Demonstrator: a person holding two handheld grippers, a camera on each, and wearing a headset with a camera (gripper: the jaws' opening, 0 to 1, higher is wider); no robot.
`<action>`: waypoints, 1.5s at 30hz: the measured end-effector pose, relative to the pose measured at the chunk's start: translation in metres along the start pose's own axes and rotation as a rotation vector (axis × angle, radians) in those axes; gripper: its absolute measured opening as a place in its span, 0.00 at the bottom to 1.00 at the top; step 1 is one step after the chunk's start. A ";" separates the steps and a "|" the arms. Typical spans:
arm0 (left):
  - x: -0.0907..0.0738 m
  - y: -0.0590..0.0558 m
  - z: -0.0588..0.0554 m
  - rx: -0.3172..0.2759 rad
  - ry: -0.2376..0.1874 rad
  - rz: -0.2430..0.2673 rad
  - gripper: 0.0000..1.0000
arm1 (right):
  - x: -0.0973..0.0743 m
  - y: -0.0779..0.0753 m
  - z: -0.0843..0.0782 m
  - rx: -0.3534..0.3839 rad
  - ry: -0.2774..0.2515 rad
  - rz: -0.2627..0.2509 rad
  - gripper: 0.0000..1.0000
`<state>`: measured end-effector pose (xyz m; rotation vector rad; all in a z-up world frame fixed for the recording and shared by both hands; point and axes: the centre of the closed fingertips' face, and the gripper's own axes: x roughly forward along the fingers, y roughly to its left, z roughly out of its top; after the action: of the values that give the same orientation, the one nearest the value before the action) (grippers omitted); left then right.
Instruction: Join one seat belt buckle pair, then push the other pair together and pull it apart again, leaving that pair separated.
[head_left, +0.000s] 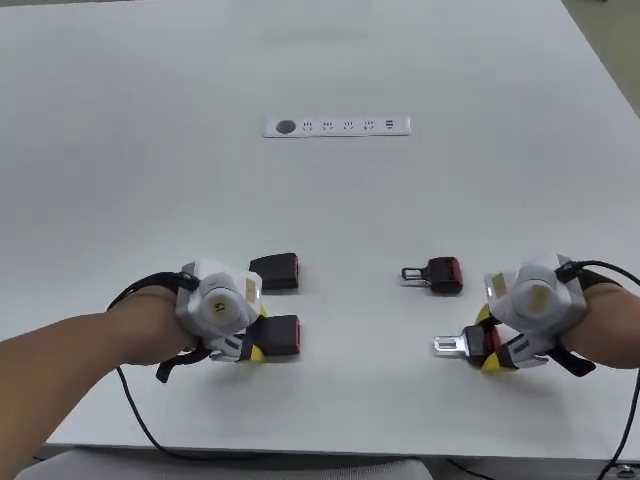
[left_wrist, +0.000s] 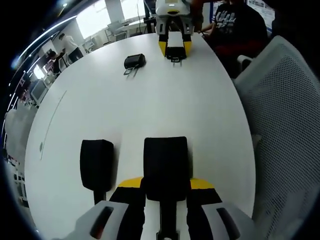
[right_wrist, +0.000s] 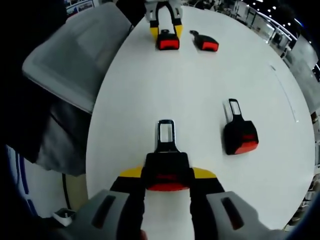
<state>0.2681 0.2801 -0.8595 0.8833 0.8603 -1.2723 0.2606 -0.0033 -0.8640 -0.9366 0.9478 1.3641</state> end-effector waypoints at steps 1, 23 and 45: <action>0.000 0.000 0.000 0.000 0.004 -0.003 0.32 | 0.000 -0.002 0.001 0.008 -0.009 -0.001 0.34; 0.001 -0.001 0.001 0.015 0.016 -0.034 0.32 | 0.016 -0.007 0.045 0.054 -0.038 -0.015 0.34; 0.002 -0.002 0.001 0.014 0.024 -0.033 0.32 | 0.050 -0.002 0.145 0.072 -0.176 -0.049 0.35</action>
<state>0.2664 0.2780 -0.8610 0.8997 0.8888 -1.2995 0.2628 0.1498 -0.8599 -0.7672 0.8294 1.3383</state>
